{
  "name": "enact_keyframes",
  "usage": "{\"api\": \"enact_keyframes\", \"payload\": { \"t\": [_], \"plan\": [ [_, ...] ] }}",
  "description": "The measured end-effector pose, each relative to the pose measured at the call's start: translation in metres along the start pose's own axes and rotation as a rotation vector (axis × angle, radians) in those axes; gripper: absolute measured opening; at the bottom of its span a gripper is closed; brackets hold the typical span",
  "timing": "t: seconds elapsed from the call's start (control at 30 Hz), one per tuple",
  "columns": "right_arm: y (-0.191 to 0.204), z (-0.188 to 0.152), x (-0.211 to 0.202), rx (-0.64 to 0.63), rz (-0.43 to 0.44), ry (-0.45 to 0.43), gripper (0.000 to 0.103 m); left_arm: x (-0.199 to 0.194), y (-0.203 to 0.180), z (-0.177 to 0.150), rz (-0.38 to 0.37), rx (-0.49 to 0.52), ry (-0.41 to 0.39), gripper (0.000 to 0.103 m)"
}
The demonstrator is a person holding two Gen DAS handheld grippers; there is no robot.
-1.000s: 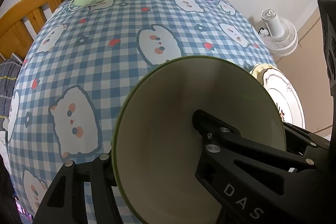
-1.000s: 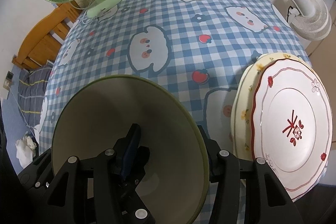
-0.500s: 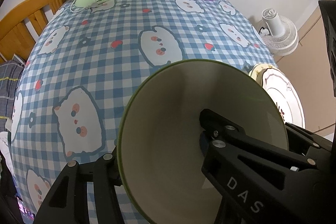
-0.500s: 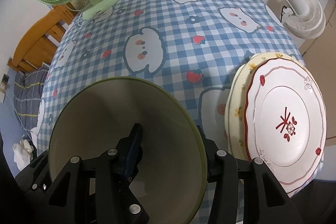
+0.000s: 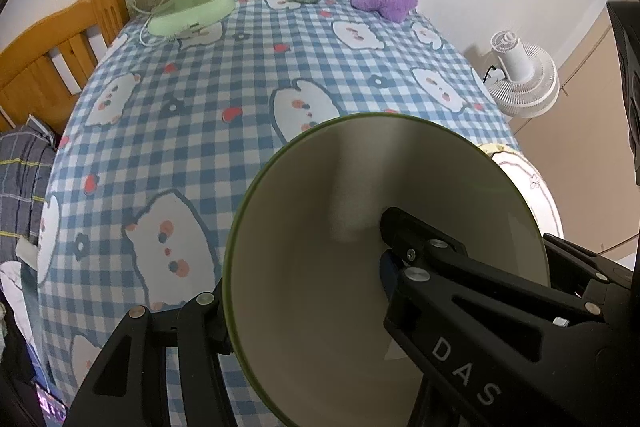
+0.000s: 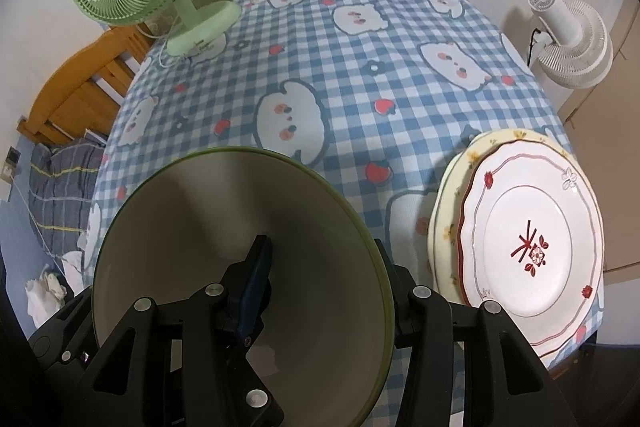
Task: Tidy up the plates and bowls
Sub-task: 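Carry the bowl stack with both tools over the white plate stack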
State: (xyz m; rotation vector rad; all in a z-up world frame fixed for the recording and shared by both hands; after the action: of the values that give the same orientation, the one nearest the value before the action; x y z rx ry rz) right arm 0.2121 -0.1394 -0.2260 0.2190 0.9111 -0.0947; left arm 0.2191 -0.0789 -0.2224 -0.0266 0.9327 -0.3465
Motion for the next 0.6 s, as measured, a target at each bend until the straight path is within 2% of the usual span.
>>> {"api": "enact_keyframes", "payload": {
  "t": [0.4,0.6],
  "plan": [
    [-0.001,0.024,-0.029,0.006,0.008,-0.063,0.051,-0.023,-0.012,0.024,0.003,0.029,-0.057,0.06],
    [-0.017,0.033,-0.035,-0.013,0.035,-0.078,0.051,-0.024,-0.03,0.031,0.027,0.019,-0.081,0.06]
  ]
}}
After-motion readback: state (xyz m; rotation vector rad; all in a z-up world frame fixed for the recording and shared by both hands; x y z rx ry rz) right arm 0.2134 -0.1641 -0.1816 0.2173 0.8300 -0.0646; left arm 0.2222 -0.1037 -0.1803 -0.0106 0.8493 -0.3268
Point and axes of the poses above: each gripper's, at about its wrist camera, not at the fingertips, and x roughly the way its jaws point, y to its left, z to its top, the point moved 8 cm from there along x, roughly the way its jaws point, and after that the axes turned 13 degrees about -y, right-handed, at the moved point
